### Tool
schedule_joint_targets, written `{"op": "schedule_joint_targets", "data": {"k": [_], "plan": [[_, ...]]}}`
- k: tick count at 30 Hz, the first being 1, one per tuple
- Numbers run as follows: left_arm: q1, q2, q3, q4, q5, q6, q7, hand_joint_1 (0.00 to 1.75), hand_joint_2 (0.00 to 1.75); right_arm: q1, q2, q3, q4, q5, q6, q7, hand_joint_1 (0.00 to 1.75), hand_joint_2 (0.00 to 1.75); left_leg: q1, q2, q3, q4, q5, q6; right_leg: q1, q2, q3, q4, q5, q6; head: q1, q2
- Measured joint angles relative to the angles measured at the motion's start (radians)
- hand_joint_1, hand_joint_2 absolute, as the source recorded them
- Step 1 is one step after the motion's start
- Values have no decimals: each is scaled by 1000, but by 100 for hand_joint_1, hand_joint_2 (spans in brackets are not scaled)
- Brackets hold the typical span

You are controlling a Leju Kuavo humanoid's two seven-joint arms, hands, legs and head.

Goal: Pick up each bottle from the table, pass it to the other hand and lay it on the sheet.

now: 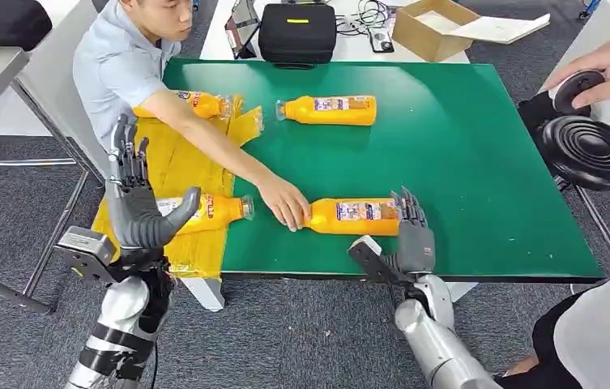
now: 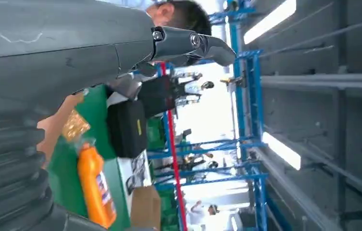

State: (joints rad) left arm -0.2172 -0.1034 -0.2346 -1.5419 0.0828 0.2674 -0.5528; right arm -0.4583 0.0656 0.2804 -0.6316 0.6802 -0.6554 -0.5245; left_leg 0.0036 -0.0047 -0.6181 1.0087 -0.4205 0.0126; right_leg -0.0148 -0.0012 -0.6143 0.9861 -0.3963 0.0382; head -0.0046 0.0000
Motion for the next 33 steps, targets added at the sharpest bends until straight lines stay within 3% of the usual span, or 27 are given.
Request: {"op": "schedule_joint_targets", "data": {"k": [12, 23, 24, 25, 33], "plan": [[-27, -24, -75, 62, 0, 43, 64, 0, 175, -137, -35, 68, 179, 235, 155, 273, 0, 175, -1, 0, 0, 0, 0, 0, 1, 0, 0, 0, 0, 0, 0, 0], [-76, -40, -110, 123, 21, 29, 89, 0, 175, -216, -55, 113, 259, 288, 247, 380, 0, 175, -1, 0, 0, 0, 0, 0, 0, 0, 0, 0, 0, 0, 0, 0], [-81, -41, -113, 130, 21, 27, 89, 0, 175, -220, -56, 115, 264, 288, 252, 380, 155, 175, -1, 0, 0, 0, 0, 0, 0, 0, 0, 0, 0, 0, 0, 0], [-85, -42, -114, 135, 21, 26, 90, 0, 175, -224, -57, 115, 268, 288, 256, 380, 175, 175, -1, 0, 0, 0, 0, 0, 0, 0, 0, 0, 0, 0, 0, 0], [-115, -50, -138, 178, 35, 19, 90, 0, 175, -240, -72, 131, 296, 322, 320, 340, 175, 175, -1, 0, 1, 0, 0, 1, 0, 0, 1, 0, 0, 0, 0, 0]]}}
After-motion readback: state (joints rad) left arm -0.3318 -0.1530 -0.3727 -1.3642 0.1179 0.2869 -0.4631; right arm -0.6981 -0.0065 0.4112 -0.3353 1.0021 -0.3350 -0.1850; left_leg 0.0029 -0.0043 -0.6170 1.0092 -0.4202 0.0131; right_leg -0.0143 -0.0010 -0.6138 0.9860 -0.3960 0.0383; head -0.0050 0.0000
